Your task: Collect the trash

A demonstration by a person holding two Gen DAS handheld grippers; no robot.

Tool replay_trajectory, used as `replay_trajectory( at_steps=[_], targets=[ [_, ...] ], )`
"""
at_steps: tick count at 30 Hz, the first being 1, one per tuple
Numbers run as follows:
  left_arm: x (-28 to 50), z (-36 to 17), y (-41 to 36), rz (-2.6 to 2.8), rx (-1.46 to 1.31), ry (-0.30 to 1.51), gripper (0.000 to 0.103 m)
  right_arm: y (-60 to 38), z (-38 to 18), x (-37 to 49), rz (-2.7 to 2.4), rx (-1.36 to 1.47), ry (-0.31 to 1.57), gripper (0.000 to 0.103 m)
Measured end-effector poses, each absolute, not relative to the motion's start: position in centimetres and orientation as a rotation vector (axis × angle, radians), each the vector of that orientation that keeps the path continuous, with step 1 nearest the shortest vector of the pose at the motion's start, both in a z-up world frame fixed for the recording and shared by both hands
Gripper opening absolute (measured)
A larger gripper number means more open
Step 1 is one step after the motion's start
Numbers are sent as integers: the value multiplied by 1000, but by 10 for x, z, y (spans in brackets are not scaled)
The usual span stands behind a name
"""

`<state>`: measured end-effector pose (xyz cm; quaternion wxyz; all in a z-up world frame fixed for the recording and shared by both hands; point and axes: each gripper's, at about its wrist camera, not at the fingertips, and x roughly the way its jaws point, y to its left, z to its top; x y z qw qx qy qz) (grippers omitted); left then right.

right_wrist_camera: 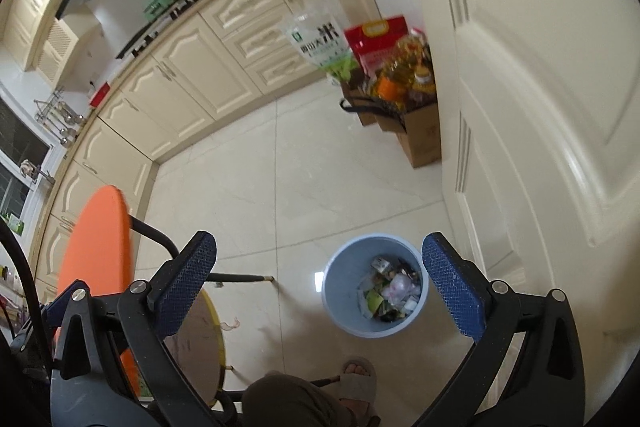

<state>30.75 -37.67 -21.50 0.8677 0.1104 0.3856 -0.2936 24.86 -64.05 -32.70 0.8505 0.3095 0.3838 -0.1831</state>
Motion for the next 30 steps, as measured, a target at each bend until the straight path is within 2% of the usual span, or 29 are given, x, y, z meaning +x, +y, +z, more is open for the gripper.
replay_trajectory(
  at_steps=[8,18,23,30],
  targets=[
    [242,-166,-259,-526,137,648,102,-557,-235,243,-311,513,695,103],
    [138,-145,-117,-312,38,489,102,-399,-151,230,-154,314,588,103],
    [65,-145,-66,-204,8,419,102,-326,-129,209,-106,235,538,103],
    [-33,-171,-50,-93,-40,343,102,-255,-117,169,-63,131,483,103]
  ],
)
